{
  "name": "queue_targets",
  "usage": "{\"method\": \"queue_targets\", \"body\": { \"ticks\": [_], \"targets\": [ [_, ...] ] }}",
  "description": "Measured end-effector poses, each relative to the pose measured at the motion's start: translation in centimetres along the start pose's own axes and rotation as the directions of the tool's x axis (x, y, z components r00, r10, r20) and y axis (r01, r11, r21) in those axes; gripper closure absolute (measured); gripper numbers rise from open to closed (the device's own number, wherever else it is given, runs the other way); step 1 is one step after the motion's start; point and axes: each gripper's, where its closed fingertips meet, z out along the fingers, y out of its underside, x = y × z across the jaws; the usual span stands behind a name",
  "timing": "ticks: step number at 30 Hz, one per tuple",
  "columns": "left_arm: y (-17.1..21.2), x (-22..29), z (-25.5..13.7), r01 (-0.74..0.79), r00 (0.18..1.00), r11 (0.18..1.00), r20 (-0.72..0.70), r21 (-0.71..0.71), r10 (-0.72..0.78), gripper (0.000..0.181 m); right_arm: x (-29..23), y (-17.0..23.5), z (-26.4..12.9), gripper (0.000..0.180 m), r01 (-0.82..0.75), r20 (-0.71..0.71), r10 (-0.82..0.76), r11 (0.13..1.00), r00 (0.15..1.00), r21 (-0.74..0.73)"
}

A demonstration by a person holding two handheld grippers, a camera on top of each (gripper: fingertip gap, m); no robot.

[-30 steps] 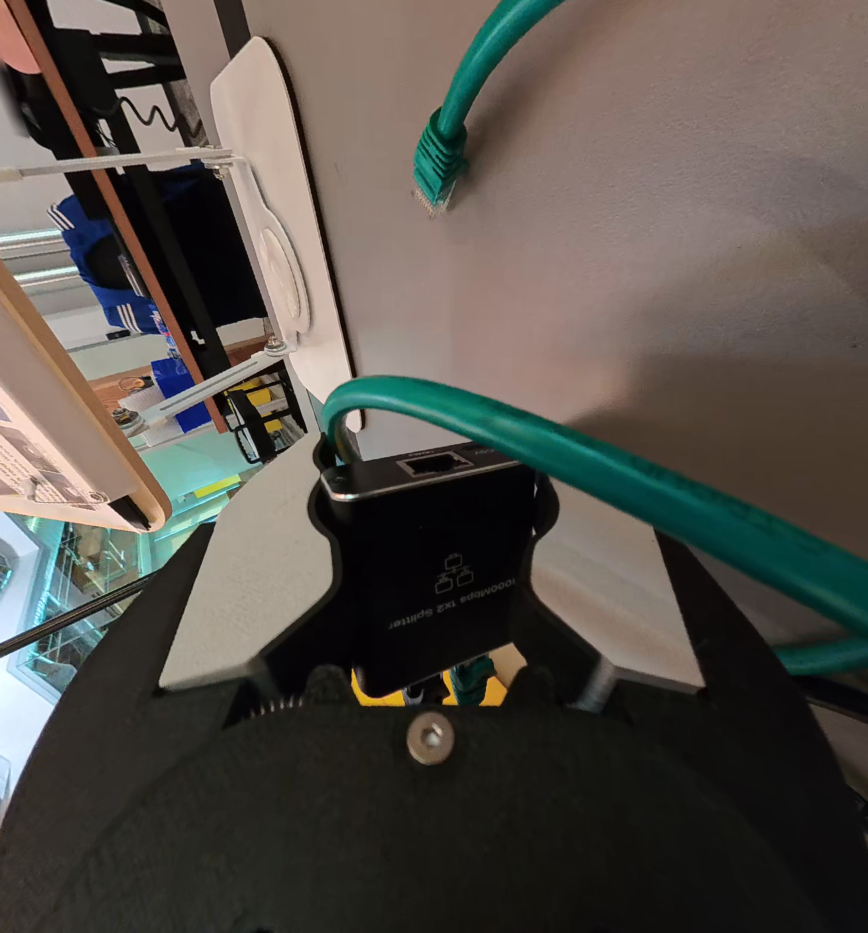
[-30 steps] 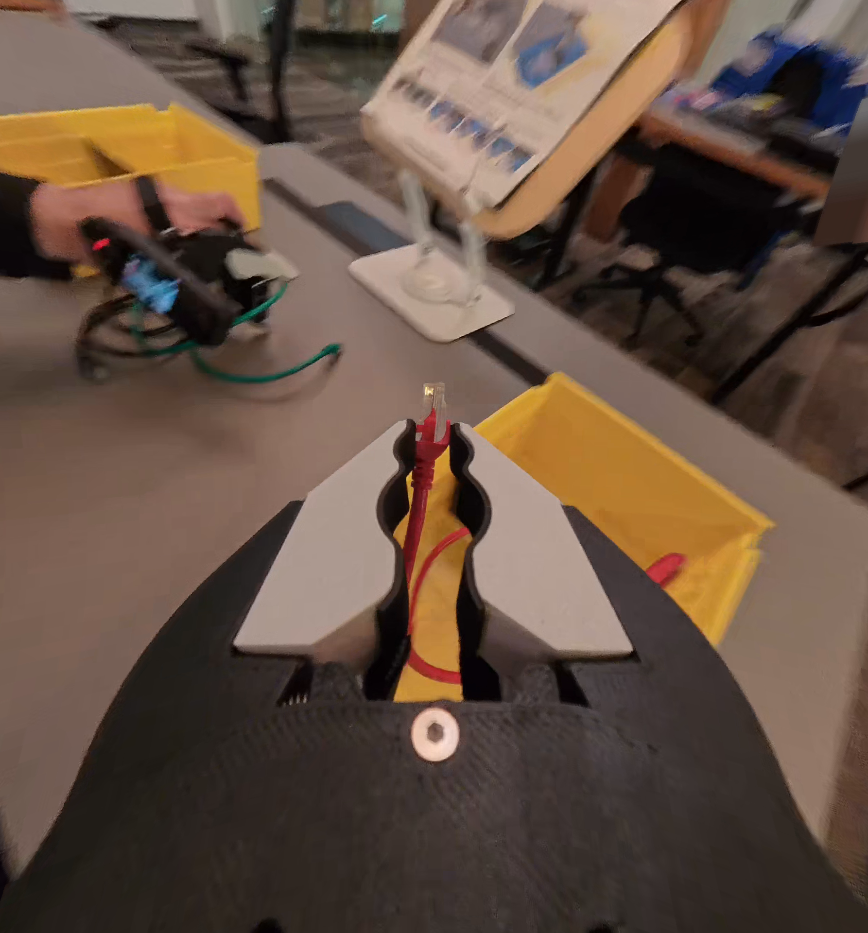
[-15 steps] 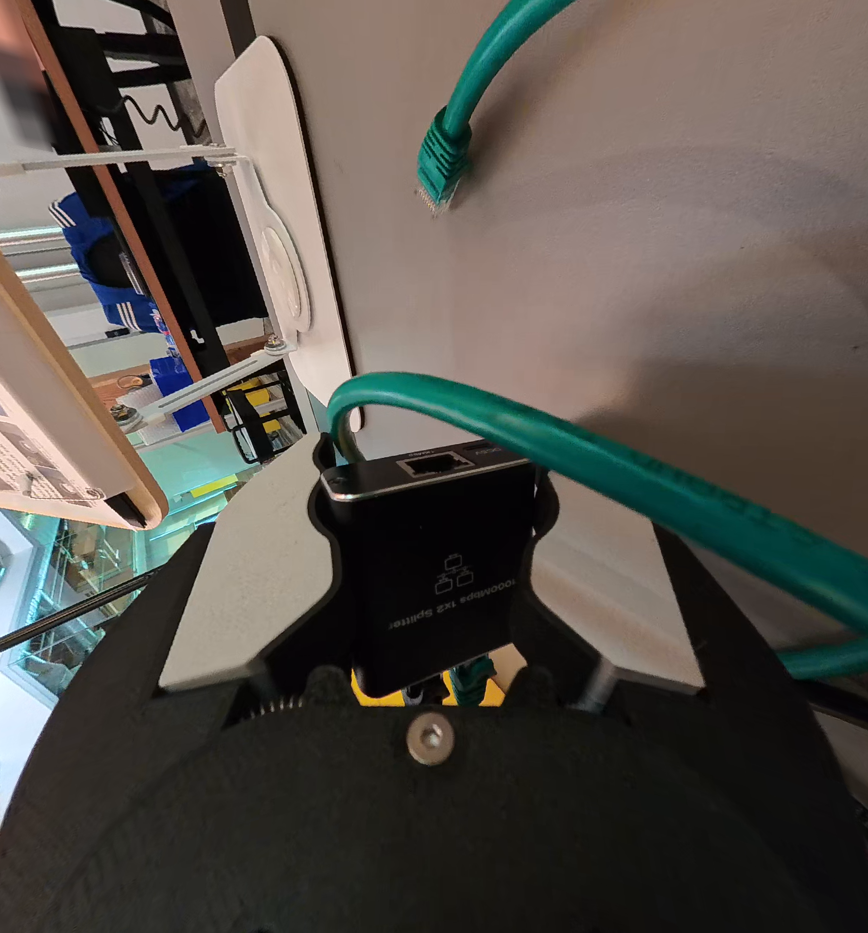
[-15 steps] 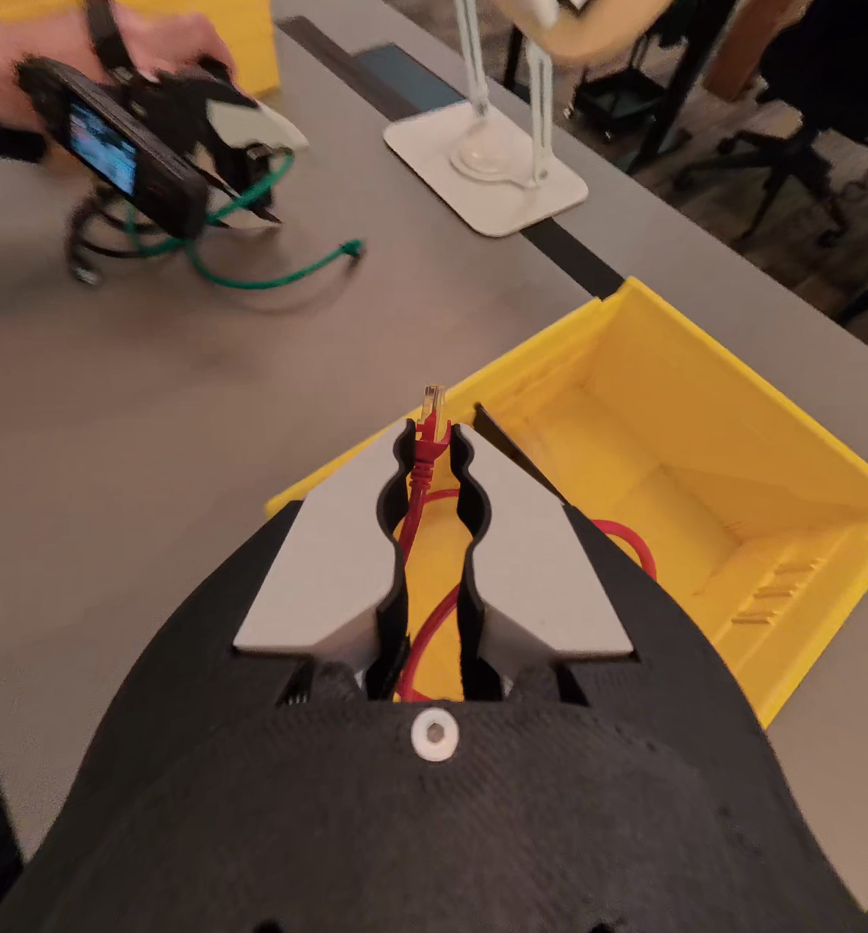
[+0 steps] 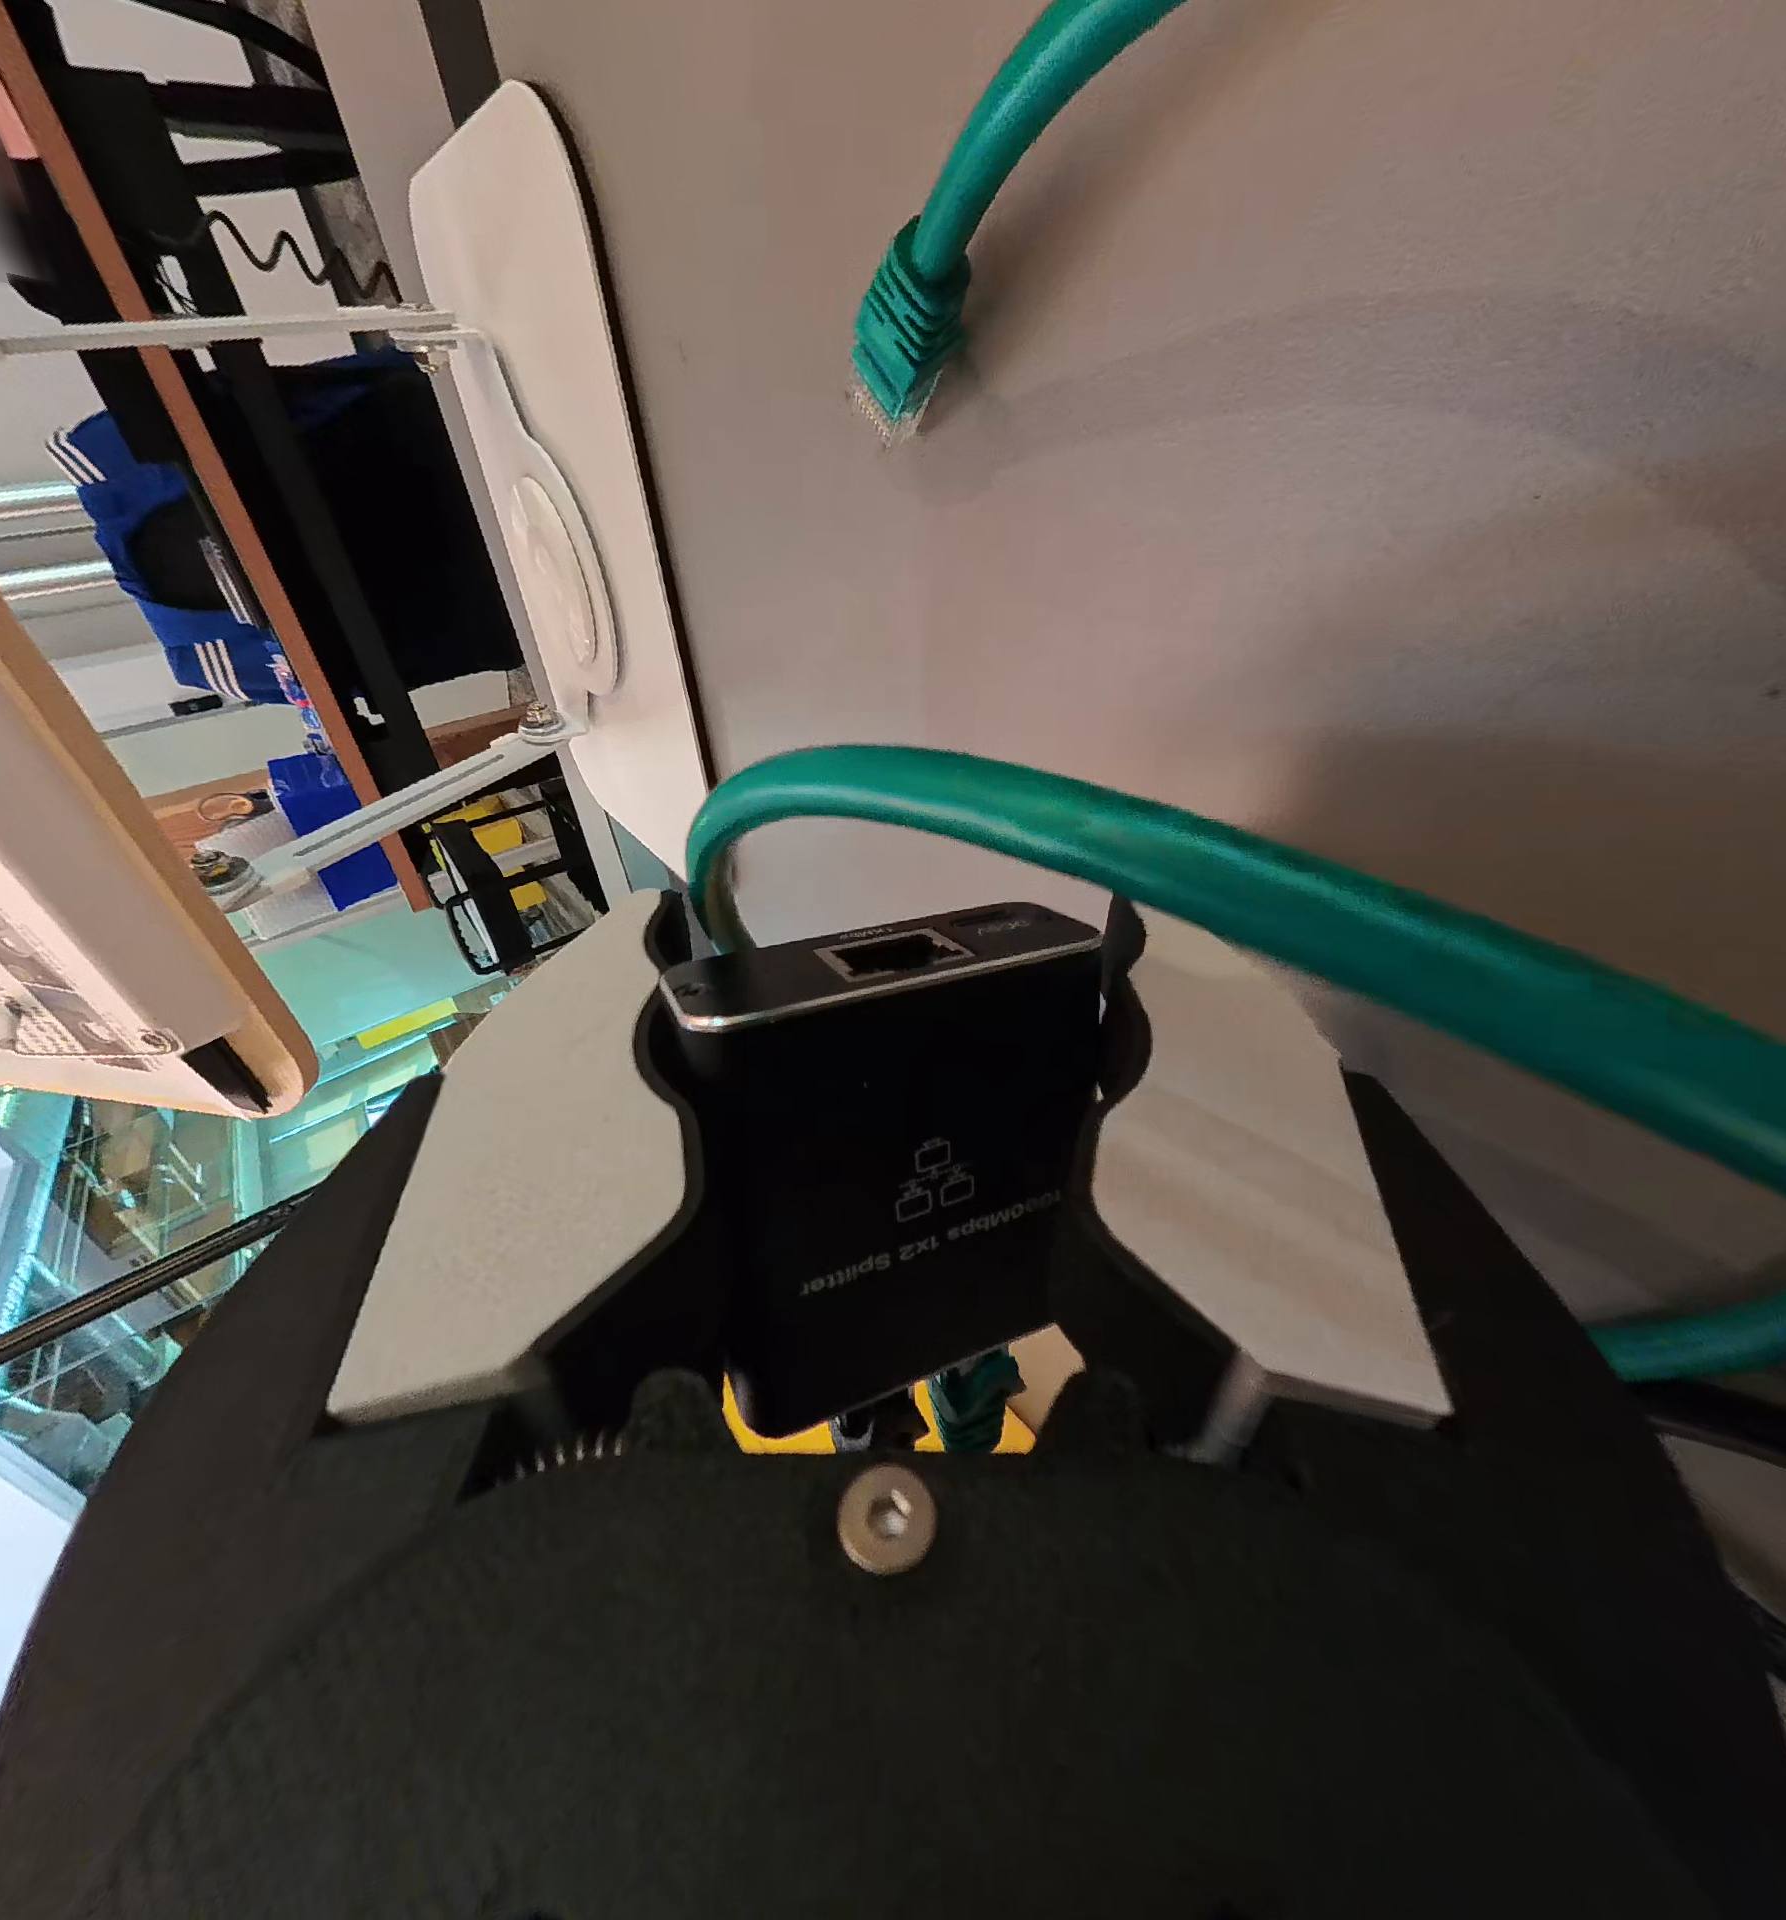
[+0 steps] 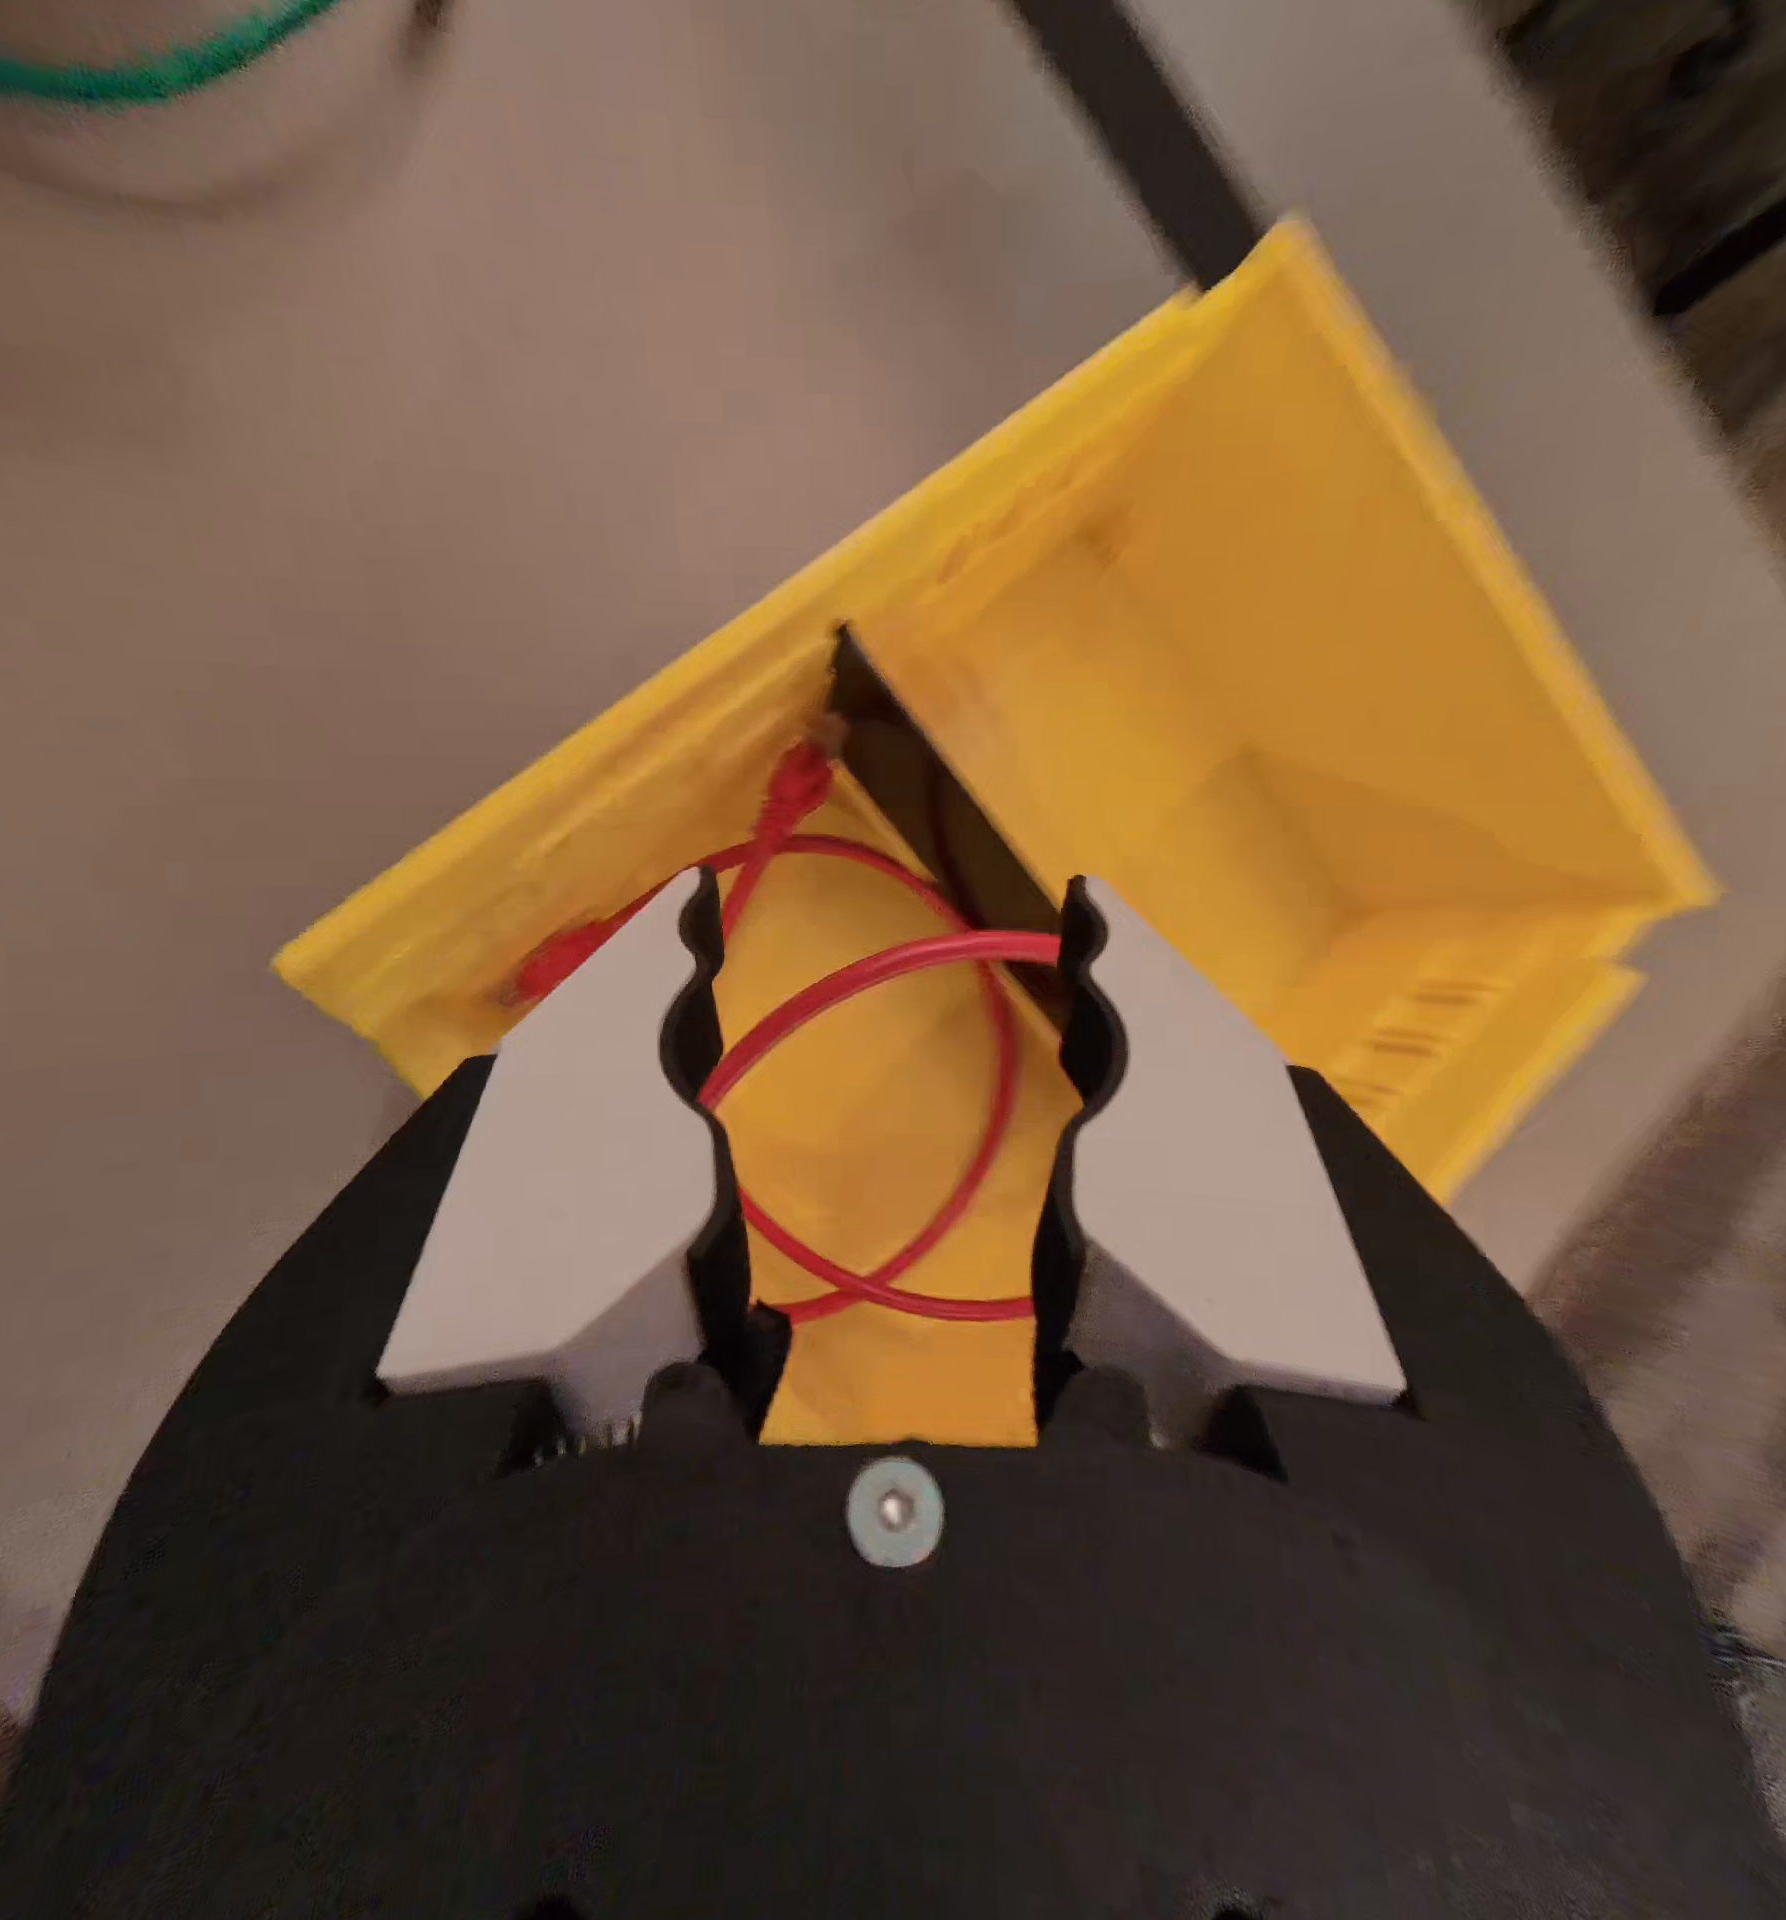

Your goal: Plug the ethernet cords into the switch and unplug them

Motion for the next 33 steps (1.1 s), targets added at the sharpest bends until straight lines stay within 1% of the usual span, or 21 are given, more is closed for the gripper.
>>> {"method": "queue_targets", "body": {
  "ticks": [2, 4, 5, 7, 9, 10, 12, 13, 14, 15, 17, 19, 21, 23, 24, 26, 28, 30, 32, 33],
  "targets": [
    [0.2, 0.1, 0.1, 0.026, 0.999, 1.0, -0.031, -0.004, -0.026, 0.105, 0.8, -2.1, -2.6, 0.126, 0.033, -0.071, -0.03, 0.998, 0.997, 0.05],
    [0.1, -0.5, 0.0, 0.075, 0.997, 0.997, -0.036, 0.025, -0.074, 0.105, 0.3, -4.2, -4.9, 0.13, 0.077, -0.125, -0.064, 0.992, 0.99, 0.104],
    [0.1, -1.0, -0.2, 0.118, 0.992, 0.993, -0.039, 0.033, -0.116, 0.105, -0.2, -5.4, -6.0, 0.135, 0.119, -0.171, -0.096, 0.984, 0.981, 0.133],
    [0.2, -2.0, -0.8, 0.22, 0.974, 0.974, -0.068, 0.058, -0.216, 0.105, -2.7, -7.4, -7.4, 0.135, 0.205, -0.209, -0.168, 0.964, 0.963, 0.17],
    [0.3, -3.7, -1.6, 0.335, 0.941, 0.938, -0.085, 0.092, -0.328, 0.105, -6.4, -9.6, -8.0, 0.135, 0.243, -0.174, -0.204, 0.937, 0.963, 0.249],
    [0.1, -4.4, -2.2, 0.406, 0.912, 0.906, -0.114, 0.115, -0.394, 0.105, -8.8, -10.8, -7.9, 0.135, 0.231, -0.12, -0.203, 0.923, 0.972, 0.309],
    [-0.3, -6.1, -3.4, 0.532, 0.846, 0.83, -0.159, 0.167, -0.51, 0.105, -13.9, -13.4, -7.1, 0.131, 0.152, 0.045, -0.19, 0.887, 0.981, 0.437],
    [-0.5, -6.8, -4.1, 0.577, 0.816, 0.794, -0.179, 0.192, -0.55, 0.105, -15.8, -14.6, -6.3, 0.131, 0.099, 0.108, -0.172, 0.87, 0.979, 0.482],
    [-0.9, -7.5, -4.8, 0.611, 0.791, 0.76, -0.196, 0.222, -0.579, 0.105, -17.1, -15.5, -5.1, 0.128, 0.057, 0.154, -0.154, 0.862, 0.976, 0.503],
    [-1.3, -8.2, -5.6, 0.646, 0.764, 0.719, -0.214, 0.258, -0.609, 0.105, -17.9, -16.3, -3.7, 0.125, 0.023, 0.182, -0.135, 0.859, 0.974, 0.512],
    [-2.4, -9.5, -7.4, 0.7, 0.712, 0.63, -0.251, 0.337, -0.656, 0.105, -18.4, -18.2, -1.6, 0.124, -0.063, 0.219, -0.069, 0.836, 0.973, 0.544],
    [-3.5, -10.2, -9.3, 0.705, 0.7, 0.574, -0.278, 0.415, -0.658, 0.105, -17.9, -20.1, 0.1, 0.124, -0.147, 0.247, 0.001, 0.807, 0.969, 0.572],
    [-4.1, -10.9, -10.9, 0.7, 0.695, 0.534, -0.278, 0.474, -0.663, 0.105, -17.0, -21.7, 1.3, 0.129, -0.169, 0.245, 0.019, 0.775, 0.969, 0.609],
    [-4.5, -11.7, -12.4, 0.717, 0.661, 0.455, -0.307, 0.528, -0.685, 0.105, -17.1, -22.9, 1.6, 0.128, -0.202, 0.3, 0.0, 0.742, 0.954, 0.64],
    [-4.7, -12.0, -13.2, 0.731, 0.639, 0.404, -0.343, 0.55, -0.688, 0.105, -17.1, -23.0, 2.0, 0.126, -0.197, 0.311, -0.011, 0.752, 0.95, 0.629],
    [-4.9, -12.5, -14.3, 0.791, 0.551, 0.273, -0.441, 0.548, -0.708, 0.105, -17.8, -23.1, 2.5, 0.119, -0.153, 0.302, -0.058, 0.762, 0.952, 0.629],
    [-5.3, -13.2, -15.1, 0.845, 0.444, 0.124, -0.554, 0.52, -0.704, 0.105, -19.5, -23.5, 2.8, 0.117, -0.12, 0.298, -0.102, 0.759, 0.949, 0.639],
    [-5.8, -13.7, -15.7, 0.883, 0.339, -0.02, -0.668, 0.468, -0.663, 0.105, -20.5, -24.3, 3.4, 0.119, -0.054, 0.226, -0.127, 0.755, 0.966, 0.653],
    [-6.5, -13.8, -16.4, 0.899, 0.271, -0.121, -0.75, 0.422, -0.603, 0.105, -21.2, -25.3, 3.9, 0.123, -0.059, 0.216, -0.117, 0.744, 0.969, 0.666],
    [-7.0, -13.6, -16.8, 0.899, 0.269, -0.137, -0.771, 0.416, -0.577, 0.105, -21.2, -25.9, 4.1, 0.127, -0.091, 0.231, -0.093, 0.728, 0.969, 0.679]
  ]
}}
